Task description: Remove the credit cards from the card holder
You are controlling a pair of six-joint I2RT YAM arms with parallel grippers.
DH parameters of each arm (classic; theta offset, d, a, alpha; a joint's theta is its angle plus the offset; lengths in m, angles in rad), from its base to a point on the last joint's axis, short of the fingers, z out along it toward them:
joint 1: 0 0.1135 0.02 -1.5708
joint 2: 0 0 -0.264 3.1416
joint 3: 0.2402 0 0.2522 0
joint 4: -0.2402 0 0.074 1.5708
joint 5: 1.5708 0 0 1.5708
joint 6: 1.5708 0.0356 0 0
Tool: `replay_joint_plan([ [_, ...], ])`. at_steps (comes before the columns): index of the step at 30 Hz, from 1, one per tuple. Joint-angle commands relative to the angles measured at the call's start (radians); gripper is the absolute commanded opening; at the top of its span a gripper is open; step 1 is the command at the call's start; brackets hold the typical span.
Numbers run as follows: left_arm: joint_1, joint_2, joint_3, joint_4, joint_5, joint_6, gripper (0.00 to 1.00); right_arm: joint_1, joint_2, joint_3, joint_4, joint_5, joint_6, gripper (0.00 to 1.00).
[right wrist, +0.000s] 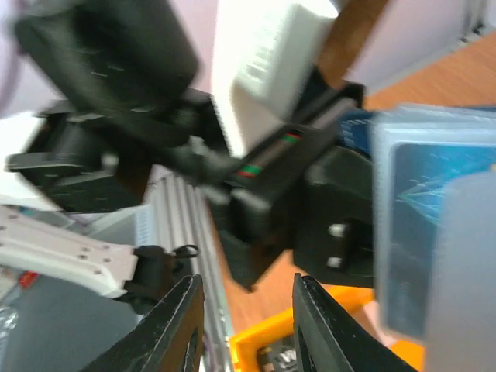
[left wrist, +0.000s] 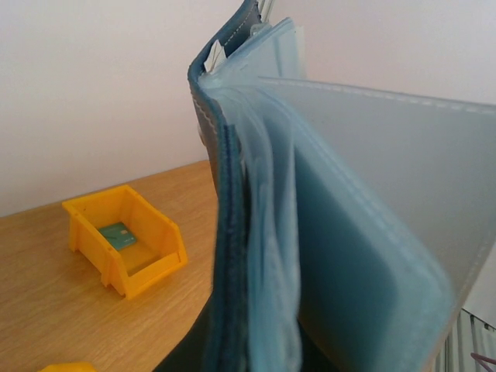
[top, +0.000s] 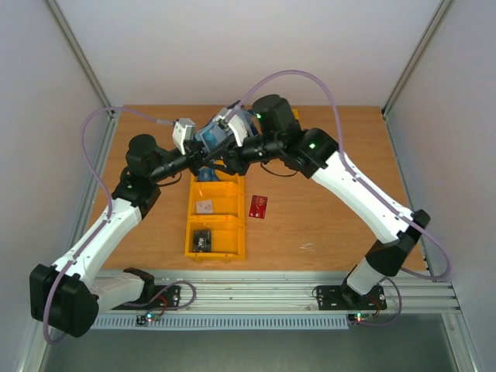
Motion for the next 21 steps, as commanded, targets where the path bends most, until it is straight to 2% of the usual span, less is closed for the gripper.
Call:
replay_joint_plan([
  [1,-0.004,-0.006,0.012,0.048,-0.001,0.015,0.0,-0.001,0.022,0.027,0.016,0.184,0.034,0.28],
  [6,-0.005,-0.007,0.002,0.062,0.013,0.008,0.0,-0.057,-0.003,-0.001,-0.017,0.388,0.097,0.25],
  [9,-0.005,-0.007,-0.004,0.092,0.044,0.004,0.0,-0.088,-0.011,-0.009,-0.04,0.408,0.094,0.25],
  [17,-0.004,-0.012,-0.018,0.23,0.202,-0.043,0.0,-0.161,-0.002,0.004,-0.049,0.041,0.015,0.27],
  [21,-0.004,-0.009,-0.014,0.267,0.286,-0.049,0.0,-0.176,0.011,0.024,-0.053,-0.078,0.004,0.27],
])
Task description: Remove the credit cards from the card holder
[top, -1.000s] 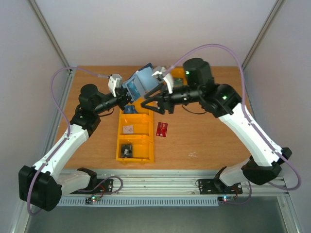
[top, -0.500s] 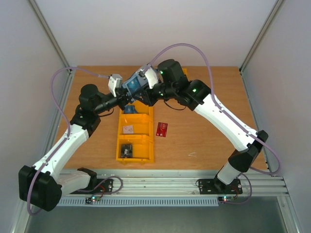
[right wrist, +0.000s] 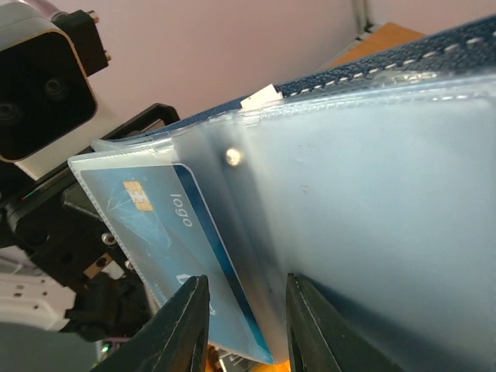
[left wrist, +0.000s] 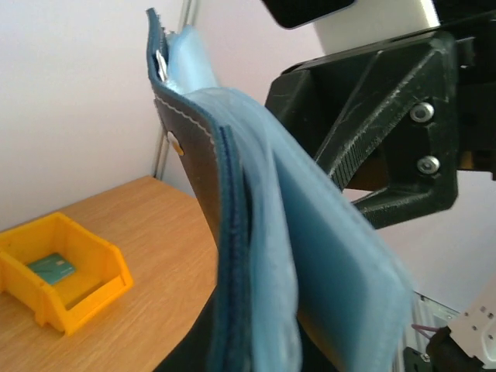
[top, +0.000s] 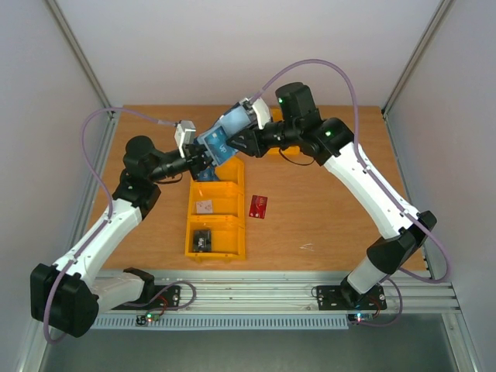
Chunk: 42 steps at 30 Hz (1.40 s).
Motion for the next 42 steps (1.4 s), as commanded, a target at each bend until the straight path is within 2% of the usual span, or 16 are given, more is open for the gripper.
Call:
replay_joint_plan([
  [1,-0.005,-0.006,0.004,0.158,0.13,-0.017,0.0,-0.015,0.005,0.039,-0.016,-0.209,-0.032,0.27],
  [9,-0.005,0.003,0.012,0.126,0.08,-0.024,0.0,-0.007,0.025,0.055,0.003,-0.425,-0.033,0.21],
  [12,-0.005,0.004,0.011,0.124,0.07,-0.025,0.0,0.008,0.03,0.064,-0.022,-0.41,-0.054,0.18],
  [16,-0.006,0.002,0.008,0.125,0.094,-0.022,0.0,0.007,0.033,0.06,-0.031,-0.359,-0.054,0.02],
  [20,-0.005,-0.007,0.002,0.135,0.125,-0.019,0.0,-0.006,0.016,0.045,-0.014,-0.328,-0.045,0.01],
  [24,-0.005,-0.017,-0.008,0.176,0.168,-0.033,0.2,-0.062,-0.035,-0.01,0.054,-0.357,0.008,0.01],
  [26,-0.005,-0.016,-0.008,0.203,0.189,-0.044,0.27,-0.075,-0.053,-0.031,0.072,-0.369,0.017,0.01],
  [38,-0.002,0.004,0.004,0.261,0.249,-0.104,0.64,-0.146,-0.108,-0.088,0.099,-0.403,0.041,0.01],
  [42,-0.002,0.016,0.009,0.276,0.267,-0.127,0.72,-0.147,-0.101,-0.077,0.086,-0.41,0.036,0.01],
])
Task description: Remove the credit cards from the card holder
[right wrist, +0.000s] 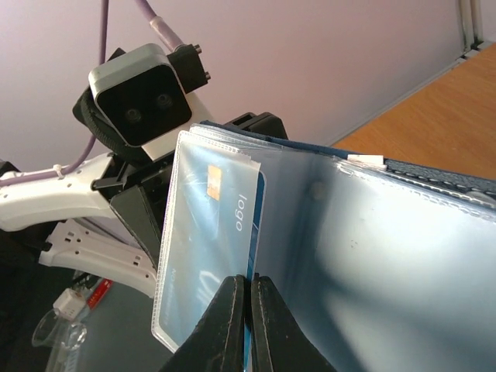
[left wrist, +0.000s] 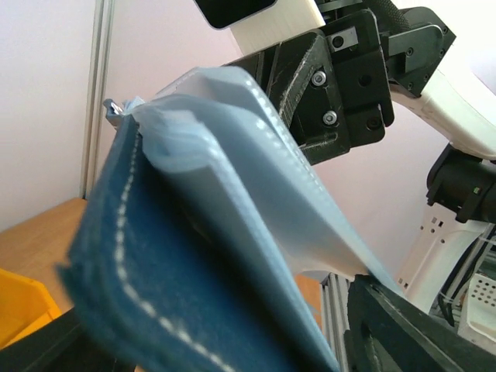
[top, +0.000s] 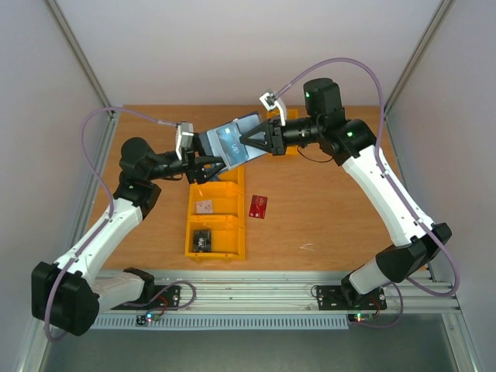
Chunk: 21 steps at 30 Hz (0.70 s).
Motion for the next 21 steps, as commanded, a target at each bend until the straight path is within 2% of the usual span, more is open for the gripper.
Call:
replay_joint_plan([
  [1,-0.005,0.013,0.016,0.102,0.062,-0.032,0.73,-0.006,-0.008,0.012,0.016,0.002,0.002,0.01],
  [12,0.003,0.024,0.022,0.13,0.102,-0.079,0.86,-0.006,0.0,0.035,-0.026,0.024,-0.032,0.01],
  [18,0.008,0.025,0.021,0.136,0.113,-0.072,0.87,-0.006,0.014,0.073,-0.056,0.021,-0.051,0.01],
  [21,0.008,0.024,0.02,0.141,0.113,-0.069,0.84,-0.006,0.02,0.092,-0.077,0.021,-0.064,0.01],
])
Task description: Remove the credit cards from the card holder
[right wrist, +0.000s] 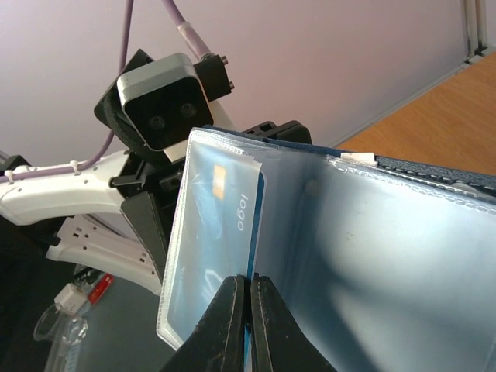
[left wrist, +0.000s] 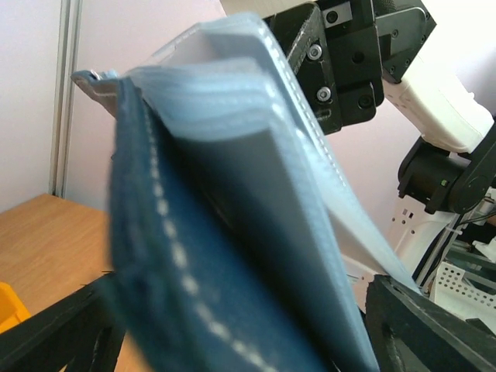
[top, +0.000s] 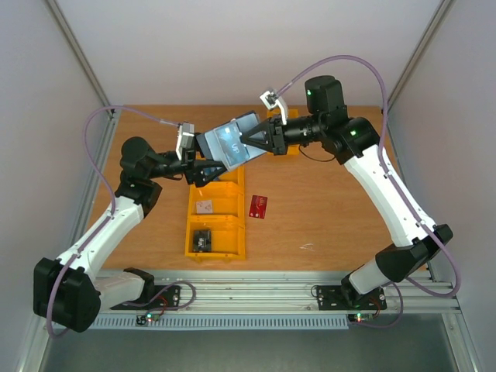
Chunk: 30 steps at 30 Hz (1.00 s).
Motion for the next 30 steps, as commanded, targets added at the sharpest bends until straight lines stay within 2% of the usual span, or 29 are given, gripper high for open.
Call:
replay_joint_plan([
  [1,0.001,-0.003,0.02,0.093,0.032,-0.004,0.83,-0.005,0.018,0.052,-0.034,0.025,-0.045,0.01],
  [16,0.0,-0.004,0.026,0.092,0.021,0.05,0.86,-0.005,0.068,0.12,-0.057,-0.003,-0.042,0.01],
  [20,-0.01,-0.004,0.02,0.093,-0.036,0.054,0.8,0.0,0.061,0.084,-0.026,-0.031,-0.018,0.01],
  [23,-0.019,-0.002,0.013,0.101,-0.085,0.056,0.65,0.013,0.063,0.062,0.003,-0.057,0.002,0.01],
  [27,-0.023,-0.002,0.011,0.101,-0.126,0.053,0.25,0.027,0.068,0.052,0.015,-0.069,0.011,0.01],
  [30,-0.023,-0.008,0.006,0.09,-0.135,0.059,0.02,0.026,0.059,0.036,0.014,-0.062,0.001,0.01],
])
